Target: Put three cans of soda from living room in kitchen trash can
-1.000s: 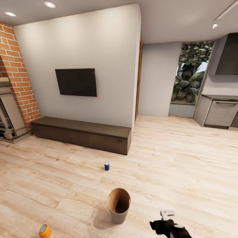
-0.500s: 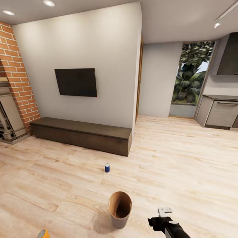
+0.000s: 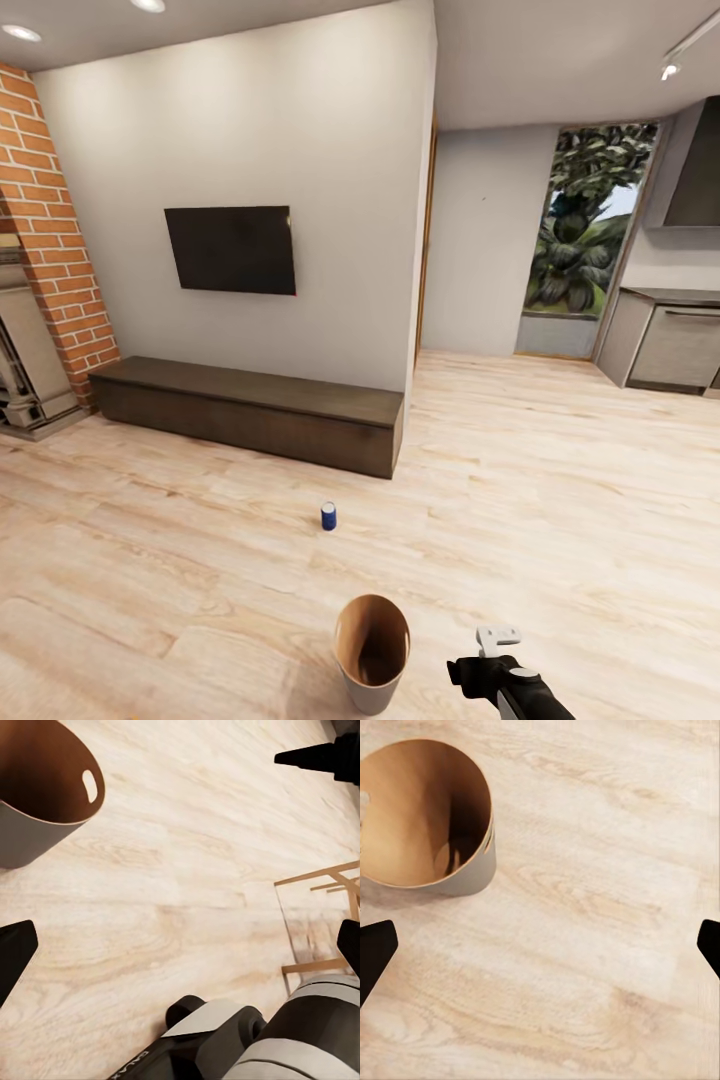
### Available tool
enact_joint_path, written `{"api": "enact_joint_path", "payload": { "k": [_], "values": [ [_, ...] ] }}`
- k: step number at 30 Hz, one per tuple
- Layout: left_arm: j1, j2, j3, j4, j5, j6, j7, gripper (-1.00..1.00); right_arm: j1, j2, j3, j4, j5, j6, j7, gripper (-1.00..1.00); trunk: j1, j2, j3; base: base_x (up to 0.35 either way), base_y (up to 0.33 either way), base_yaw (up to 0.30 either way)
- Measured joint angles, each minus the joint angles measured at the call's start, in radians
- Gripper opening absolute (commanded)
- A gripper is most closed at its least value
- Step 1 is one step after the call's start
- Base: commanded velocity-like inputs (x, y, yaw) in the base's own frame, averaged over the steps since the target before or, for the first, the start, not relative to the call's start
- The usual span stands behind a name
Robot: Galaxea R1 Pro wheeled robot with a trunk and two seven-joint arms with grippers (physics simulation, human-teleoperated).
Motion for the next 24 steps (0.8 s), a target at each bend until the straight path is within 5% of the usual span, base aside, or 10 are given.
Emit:
{"api": "enact_joint_path", "payload": {
  "k": [24],
  "values": [
    [0.000, 0.000, 0.000, 0.000, 0.000, 0.000, 0.000, 1.00, 0.000, 0.000, 0.000, 0.000, 0.000, -0.001, 0.000, 1.00, 0.000, 0.000, 0.000, 0.147, 0.079, 0.000]
  ]
}}
